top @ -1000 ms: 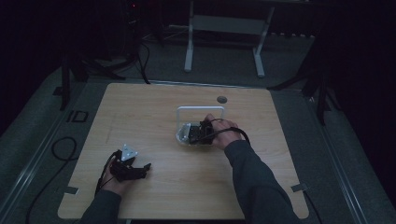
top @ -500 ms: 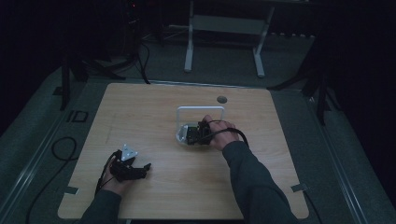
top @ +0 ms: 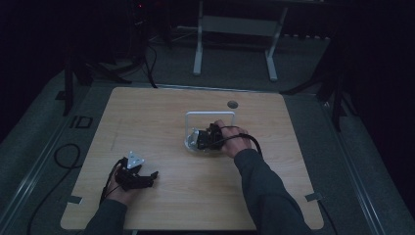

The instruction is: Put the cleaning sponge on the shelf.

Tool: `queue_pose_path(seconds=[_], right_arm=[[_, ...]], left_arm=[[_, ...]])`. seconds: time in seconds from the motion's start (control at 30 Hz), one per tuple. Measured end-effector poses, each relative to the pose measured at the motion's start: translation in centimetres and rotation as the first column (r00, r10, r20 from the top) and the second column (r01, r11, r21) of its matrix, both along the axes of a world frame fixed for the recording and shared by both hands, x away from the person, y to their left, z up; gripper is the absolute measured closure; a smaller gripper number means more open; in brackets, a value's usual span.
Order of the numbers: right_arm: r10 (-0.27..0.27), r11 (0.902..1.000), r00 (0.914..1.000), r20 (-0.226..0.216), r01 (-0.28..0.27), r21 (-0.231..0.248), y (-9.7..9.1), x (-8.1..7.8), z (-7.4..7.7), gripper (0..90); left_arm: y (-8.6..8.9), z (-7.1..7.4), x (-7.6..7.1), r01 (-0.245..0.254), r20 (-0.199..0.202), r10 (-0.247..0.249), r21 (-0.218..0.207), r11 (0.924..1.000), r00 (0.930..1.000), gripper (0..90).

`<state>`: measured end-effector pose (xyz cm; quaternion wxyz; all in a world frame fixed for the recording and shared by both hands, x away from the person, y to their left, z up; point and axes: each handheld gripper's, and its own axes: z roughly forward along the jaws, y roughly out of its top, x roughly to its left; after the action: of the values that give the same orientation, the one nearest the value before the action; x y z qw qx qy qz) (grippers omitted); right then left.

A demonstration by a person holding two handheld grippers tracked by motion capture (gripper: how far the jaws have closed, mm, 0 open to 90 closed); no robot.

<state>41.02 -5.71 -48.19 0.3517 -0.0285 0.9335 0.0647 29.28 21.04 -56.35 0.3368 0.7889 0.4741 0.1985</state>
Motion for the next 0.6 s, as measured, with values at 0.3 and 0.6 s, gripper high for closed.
queue_pose_path(seconds=[0.3,0.6], right_arm=[[-0.034,0.9982,0.9992,-0.024,0.035,0.049,-0.4,-0.2,0.8,55.6],[-0.043,0.9945,0.9986,-0.032,0.046,0.094,-1.0,-0.7,1.6,51.1]], left_arm=[[0.0,0.0,0.0,0.0,0.0,0.0,0.0,1.0,1.0,19.0],[0.0,0.0,0.0,-0.001,0.0,0.001,-0.001,1.0,1.0,18.9]])
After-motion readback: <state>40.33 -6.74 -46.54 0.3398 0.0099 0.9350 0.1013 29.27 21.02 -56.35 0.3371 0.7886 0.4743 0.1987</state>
